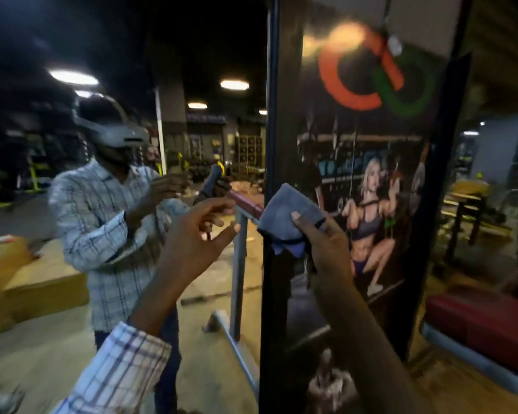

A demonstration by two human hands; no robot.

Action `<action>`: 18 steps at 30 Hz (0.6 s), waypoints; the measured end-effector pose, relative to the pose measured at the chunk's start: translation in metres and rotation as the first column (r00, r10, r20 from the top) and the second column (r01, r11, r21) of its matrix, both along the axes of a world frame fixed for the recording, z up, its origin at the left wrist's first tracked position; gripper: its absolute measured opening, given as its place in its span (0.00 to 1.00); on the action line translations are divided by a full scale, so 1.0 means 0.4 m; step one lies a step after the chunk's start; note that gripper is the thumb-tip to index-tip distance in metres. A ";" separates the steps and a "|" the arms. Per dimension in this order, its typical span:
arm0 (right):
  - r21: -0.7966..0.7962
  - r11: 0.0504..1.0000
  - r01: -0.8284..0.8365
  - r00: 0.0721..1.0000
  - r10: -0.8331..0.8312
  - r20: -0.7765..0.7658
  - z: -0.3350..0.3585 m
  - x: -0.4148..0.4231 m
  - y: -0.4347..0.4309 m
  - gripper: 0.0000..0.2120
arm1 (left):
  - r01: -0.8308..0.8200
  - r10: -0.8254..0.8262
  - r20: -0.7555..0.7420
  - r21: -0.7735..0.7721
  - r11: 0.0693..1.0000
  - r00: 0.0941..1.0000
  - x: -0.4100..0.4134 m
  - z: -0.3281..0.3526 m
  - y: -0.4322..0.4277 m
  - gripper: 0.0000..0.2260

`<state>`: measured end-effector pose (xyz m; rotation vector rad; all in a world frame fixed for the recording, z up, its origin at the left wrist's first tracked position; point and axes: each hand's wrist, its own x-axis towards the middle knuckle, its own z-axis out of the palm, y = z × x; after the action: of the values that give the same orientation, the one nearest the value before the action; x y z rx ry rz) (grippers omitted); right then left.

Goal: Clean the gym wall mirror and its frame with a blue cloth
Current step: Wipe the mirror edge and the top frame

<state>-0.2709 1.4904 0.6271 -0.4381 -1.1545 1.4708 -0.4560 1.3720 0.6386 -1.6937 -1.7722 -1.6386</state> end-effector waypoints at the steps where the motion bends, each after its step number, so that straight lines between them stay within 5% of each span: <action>1: 0.022 1.000 -0.008 1.000 0.008 -0.019 0.045 -0.005 0.033 0.13 | -0.028 0.029 -0.058 0.014 0.999 0.998 -0.003 0.041 0.017 0.17; 7: 0.141 0.984 0.110 0.982 -0.085 -0.169 0.304 -0.076 0.205 0.19 | -0.158 0.185 -0.325 0.105 0.982 0.928 -0.050 0.282 0.129 0.23; 11: 0.278 0.916 0.290 0.944 -0.226 -0.240 0.428 -0.138 0.288 0.09 | -0.227 0.279 -0.426 0.169 0.959 0.861 -0.092 0.418 0.201 0.24; 14: 0.411 0.817 0.404 0.906 -0.295 -0.304 0.527 -0.172 0.349 0.08 | -0.273 0.347 -0.488 0.217 0.937 0.801 -0.131 0.516 0.260 0.25; 18: 0.559 0.567 0.605 0.796 -0.446 -0.409 0.688 -0.194 0.418 0.12 | -0.274 0.377 -0.551 0.262 0.925 0.744 -0.170 0.639 0.321 0.27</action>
<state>-0.3485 1.6575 0.9023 -0.0795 -1.1454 0.4801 -0.5241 1.5005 0.8944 -1.4831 -1.4562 -0.9244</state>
